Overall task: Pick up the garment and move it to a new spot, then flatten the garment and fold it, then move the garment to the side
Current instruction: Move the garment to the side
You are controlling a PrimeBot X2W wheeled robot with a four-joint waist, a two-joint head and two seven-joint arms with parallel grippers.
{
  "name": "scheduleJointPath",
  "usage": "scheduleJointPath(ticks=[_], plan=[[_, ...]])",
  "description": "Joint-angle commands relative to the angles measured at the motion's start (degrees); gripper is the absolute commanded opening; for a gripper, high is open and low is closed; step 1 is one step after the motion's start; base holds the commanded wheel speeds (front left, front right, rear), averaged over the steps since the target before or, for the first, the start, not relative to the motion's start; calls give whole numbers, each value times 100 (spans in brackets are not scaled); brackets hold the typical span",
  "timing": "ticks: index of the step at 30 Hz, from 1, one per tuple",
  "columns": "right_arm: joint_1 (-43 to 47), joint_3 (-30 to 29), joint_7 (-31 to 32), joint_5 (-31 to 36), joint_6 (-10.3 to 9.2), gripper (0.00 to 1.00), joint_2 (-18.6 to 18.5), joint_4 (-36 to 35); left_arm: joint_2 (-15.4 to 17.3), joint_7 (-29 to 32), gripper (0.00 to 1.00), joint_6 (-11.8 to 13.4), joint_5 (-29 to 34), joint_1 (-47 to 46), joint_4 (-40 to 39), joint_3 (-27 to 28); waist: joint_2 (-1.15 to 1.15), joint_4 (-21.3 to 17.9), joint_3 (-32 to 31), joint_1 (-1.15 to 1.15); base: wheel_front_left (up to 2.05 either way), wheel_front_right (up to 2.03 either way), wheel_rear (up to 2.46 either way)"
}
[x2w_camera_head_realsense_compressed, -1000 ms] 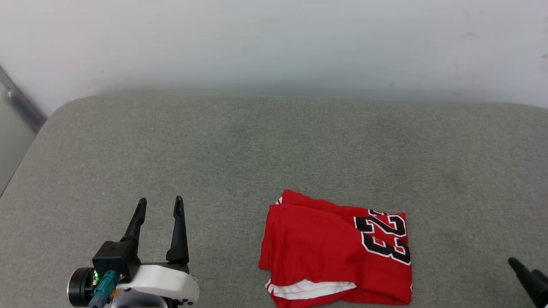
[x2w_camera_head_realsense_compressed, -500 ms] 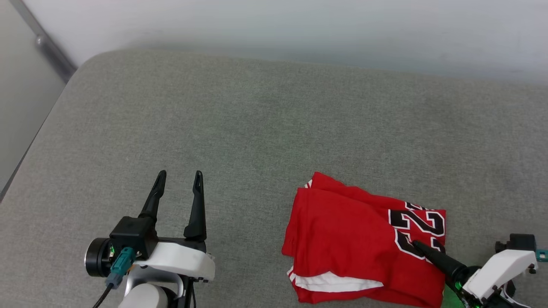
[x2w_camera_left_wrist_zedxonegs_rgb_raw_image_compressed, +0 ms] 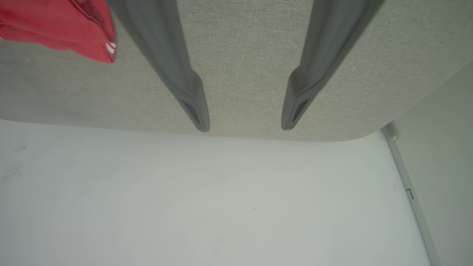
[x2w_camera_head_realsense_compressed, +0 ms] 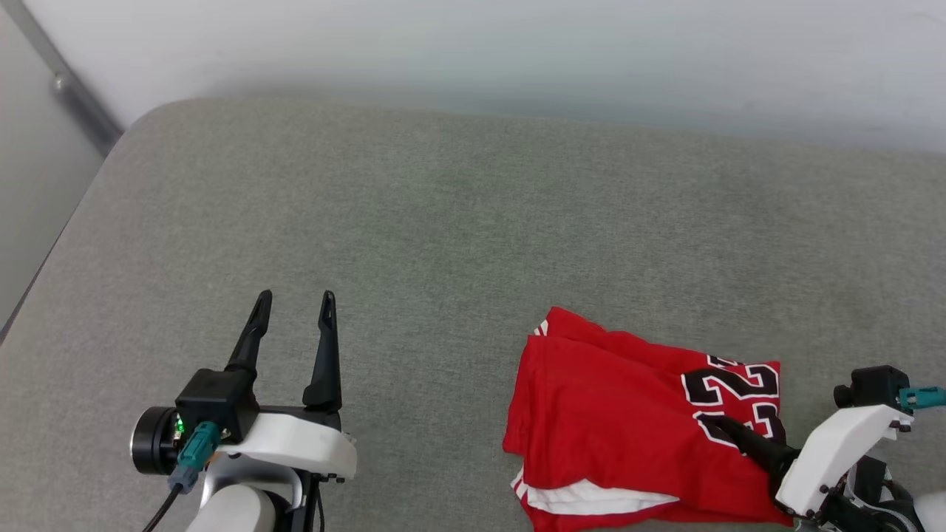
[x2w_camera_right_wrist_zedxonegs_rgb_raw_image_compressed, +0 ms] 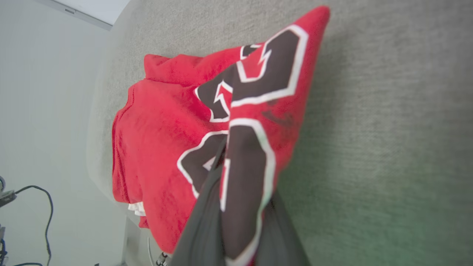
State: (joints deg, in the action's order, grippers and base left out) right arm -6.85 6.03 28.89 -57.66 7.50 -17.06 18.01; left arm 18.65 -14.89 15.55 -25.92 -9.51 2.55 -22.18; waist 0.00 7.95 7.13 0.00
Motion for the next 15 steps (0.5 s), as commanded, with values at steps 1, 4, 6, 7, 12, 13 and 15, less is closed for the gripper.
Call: scheduleJointPath(ticks=[1, 4, 6, 7, 12, 13, 15], plan=[[-117, 112, -65, 219, -2, 0, -118, -32, 22, -31, 100, -20, 13, 86, 3, 10, 0, -158, -122, 0, 0, 0, 0], [-284, 471, -136, 1008, -2, 0, -368, -33, 40, -33, 100, -13, 1, 128, -28, 41, 0, -418, -200, 0, 0, 0, 0], [-393, 618, -93, 1481, -2, 0, -475, -27, 33, -34, 100, -33, -11, 150, -50, 44, 0, -604, -208, 0, 0, 0, 0], [-484, 679, -67, 1705, -2, 0, -507, -47, 30, -35, 100, -25, -10, 162, -73, 62, 0, -734, -196, 0, 0, 0, 0], [-810, 795, -15, 2369, -3, 0, -601, -176, -13, -38, 100, -59, 5, 144, -129, 62, 0, -1374, -87, 0, 0, 0, 0], [-877, 821, -26, 2447, -3, 0, -599, -190, -12, -37, 100, -56, 26, 129, -133, 64, 0, -1525, -49, 0, 0, 0, 0], [-989, 836, -37, 2577, -3, 0, -581, -192, -16, -38, 100, -68, 70, 63, -172, 62, 0, -1810, 43, 0, 0, 0, 0]])
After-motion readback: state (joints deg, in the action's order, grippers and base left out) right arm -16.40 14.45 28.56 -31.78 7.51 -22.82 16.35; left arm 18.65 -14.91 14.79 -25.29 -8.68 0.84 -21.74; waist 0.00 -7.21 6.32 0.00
